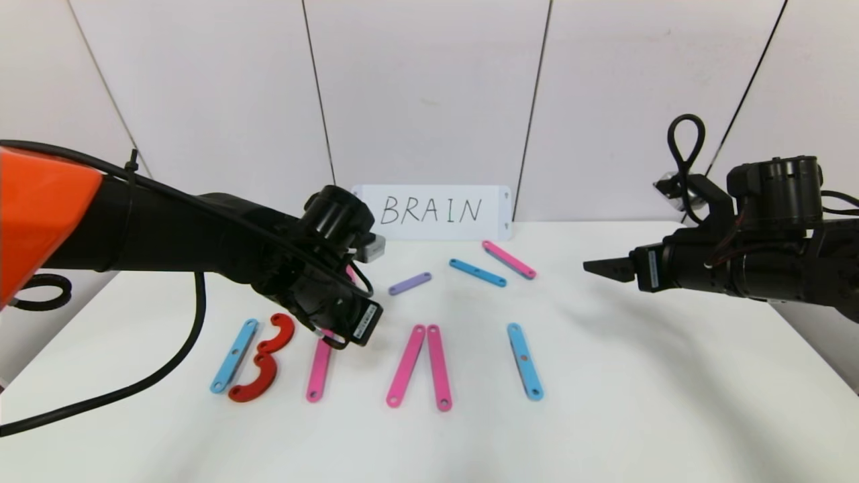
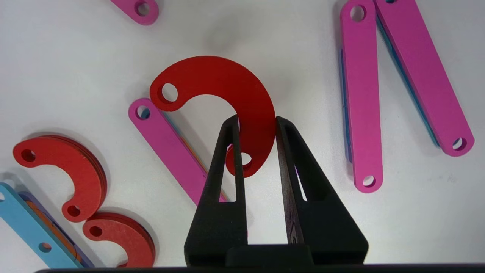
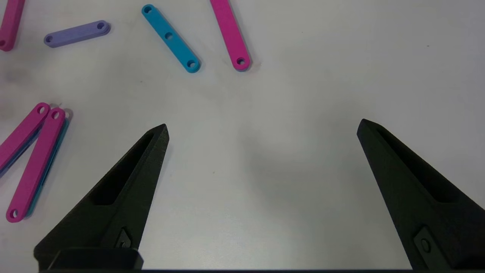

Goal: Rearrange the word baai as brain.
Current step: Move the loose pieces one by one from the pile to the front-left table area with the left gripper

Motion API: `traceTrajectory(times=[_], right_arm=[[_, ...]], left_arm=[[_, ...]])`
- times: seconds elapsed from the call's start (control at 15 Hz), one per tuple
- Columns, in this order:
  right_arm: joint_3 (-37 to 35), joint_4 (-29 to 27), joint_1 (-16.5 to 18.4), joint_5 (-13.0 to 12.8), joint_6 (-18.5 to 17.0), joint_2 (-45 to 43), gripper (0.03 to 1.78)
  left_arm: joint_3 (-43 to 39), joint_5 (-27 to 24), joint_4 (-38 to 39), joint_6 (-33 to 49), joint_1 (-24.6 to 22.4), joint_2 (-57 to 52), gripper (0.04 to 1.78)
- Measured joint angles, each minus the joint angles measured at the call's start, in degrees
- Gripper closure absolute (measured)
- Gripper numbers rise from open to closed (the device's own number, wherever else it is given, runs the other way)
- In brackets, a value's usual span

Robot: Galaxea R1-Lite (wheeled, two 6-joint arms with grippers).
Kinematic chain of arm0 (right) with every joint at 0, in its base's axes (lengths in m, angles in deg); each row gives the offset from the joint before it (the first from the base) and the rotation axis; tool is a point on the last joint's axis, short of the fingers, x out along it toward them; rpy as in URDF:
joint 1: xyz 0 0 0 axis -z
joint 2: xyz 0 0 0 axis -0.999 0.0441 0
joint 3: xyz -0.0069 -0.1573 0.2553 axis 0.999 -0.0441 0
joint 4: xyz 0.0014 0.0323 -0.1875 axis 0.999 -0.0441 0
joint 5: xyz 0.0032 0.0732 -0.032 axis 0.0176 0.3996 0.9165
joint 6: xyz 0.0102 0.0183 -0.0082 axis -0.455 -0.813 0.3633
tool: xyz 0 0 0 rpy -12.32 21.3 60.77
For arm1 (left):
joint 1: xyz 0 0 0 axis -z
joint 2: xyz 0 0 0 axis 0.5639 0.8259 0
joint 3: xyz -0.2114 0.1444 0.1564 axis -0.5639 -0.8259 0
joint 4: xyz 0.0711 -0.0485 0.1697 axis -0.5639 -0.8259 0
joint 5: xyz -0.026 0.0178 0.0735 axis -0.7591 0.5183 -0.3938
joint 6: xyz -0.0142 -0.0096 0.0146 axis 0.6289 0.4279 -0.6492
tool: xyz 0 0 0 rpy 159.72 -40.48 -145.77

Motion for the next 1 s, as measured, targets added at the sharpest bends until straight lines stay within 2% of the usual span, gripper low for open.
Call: traceTrajectory(times=[0.47, 1.0], right_arm=[[0.0, 0.02, 0.04, 0.0, 0.0, 0.0, 0.07], [0.0, 0.02, 0.09, 0.0, 0.05, 0.0, 0.07]], left_arm=[[-3.15, -1.74, 0.17, -6.35, -0.2, 0.2, 1.52], [-2.27, -1.91, 0.54, -11.12, -1.57, 2.19, 1.52]])
